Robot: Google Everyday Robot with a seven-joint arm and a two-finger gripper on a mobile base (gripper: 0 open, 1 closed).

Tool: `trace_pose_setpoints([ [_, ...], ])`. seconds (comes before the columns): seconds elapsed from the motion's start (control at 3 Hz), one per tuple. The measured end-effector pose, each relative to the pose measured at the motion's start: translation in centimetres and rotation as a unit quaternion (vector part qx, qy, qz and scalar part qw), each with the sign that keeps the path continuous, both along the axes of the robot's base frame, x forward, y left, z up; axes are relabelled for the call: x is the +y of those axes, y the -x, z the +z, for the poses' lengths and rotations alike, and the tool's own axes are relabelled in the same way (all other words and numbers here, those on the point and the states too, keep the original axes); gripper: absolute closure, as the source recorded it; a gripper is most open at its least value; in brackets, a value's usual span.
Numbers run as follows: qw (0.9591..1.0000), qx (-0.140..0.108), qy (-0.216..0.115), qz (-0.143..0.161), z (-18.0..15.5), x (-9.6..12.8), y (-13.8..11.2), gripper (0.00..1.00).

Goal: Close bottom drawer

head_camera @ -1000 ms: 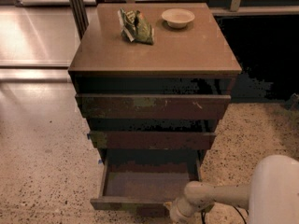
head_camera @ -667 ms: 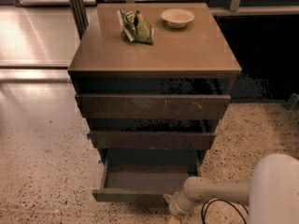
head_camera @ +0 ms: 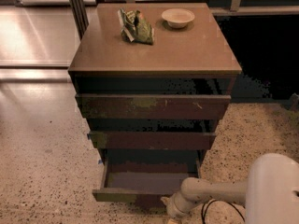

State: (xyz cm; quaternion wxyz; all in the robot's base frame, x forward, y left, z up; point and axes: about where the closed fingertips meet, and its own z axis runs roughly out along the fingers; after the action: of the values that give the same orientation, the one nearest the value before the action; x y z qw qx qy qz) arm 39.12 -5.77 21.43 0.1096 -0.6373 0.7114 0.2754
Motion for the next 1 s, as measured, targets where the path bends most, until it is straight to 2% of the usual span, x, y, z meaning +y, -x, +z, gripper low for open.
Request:
trace_pose_setpoints([
  [0.33,0.9998,0.006,0.003,0.018,-1.0,1.1,-0.6,0.0],
  [0.67,0.9997,-0.01,0.01,0.018,-1.6,1.1,-3.3,0.0],
  [1.0,0.9995,-0.026,0.018,-0.006,-1.5,-0.7,-5.8,0.0],
])
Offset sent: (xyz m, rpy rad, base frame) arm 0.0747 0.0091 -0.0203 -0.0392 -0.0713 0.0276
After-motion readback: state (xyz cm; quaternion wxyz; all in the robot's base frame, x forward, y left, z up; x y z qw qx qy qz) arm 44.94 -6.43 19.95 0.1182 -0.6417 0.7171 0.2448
